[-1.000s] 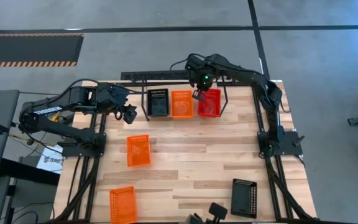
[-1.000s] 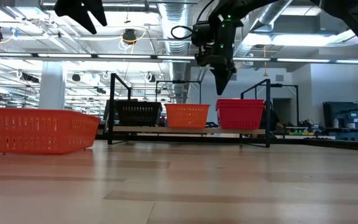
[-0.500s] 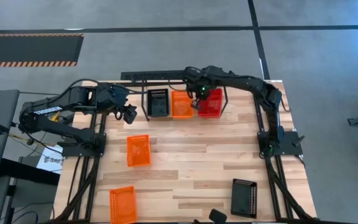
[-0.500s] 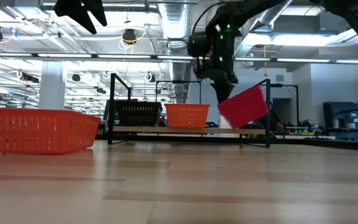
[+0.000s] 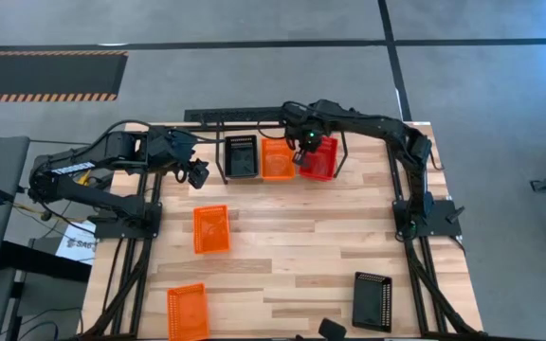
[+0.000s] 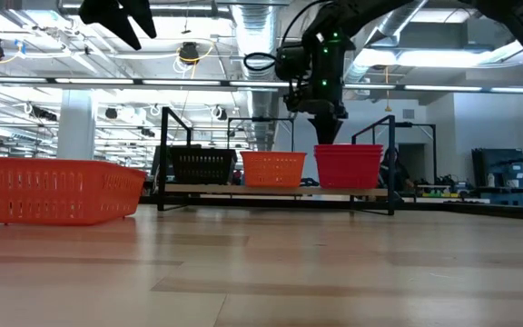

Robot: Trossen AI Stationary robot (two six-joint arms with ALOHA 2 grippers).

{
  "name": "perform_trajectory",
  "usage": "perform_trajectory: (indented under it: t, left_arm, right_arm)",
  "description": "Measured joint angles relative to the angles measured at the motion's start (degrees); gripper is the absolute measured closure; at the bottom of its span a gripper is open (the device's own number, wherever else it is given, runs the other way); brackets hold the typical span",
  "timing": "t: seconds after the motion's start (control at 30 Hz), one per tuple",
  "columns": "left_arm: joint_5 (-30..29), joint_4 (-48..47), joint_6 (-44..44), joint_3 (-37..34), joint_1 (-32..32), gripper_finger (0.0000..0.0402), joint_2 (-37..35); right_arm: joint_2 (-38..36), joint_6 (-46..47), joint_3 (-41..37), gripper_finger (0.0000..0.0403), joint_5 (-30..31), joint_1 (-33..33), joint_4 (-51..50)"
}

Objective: Stack baskets on shelf by color
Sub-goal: Stack the red bin on top of the other red bin on the shelf

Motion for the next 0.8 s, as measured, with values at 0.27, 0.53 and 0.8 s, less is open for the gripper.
perform_trajectory:
  t: [0.27, 0.53, 0.8]
  left_arm:
    - [0.0, -0.01, -0.03, 0.0, 0.0, 0.015, 0.0]
    - [0.02, -0.09, 0.04, 0.0, 0.0, 0.015, -0.02]
    - [0.02, -0.09, 0.02, 0.0, 0.0, 0.015, -0.01]
  right_arm:
    - [0.01, -1.25, -1.62, 0.0403, -0.03, -1.7, 3.52]
    - [0.08, -3.03, -3.22, 0.0403, -0.4, -3.23, 6.49]
    - [0.08, -7.8, -3.21, 0.0403, -0.45, -2.91, 12.19]
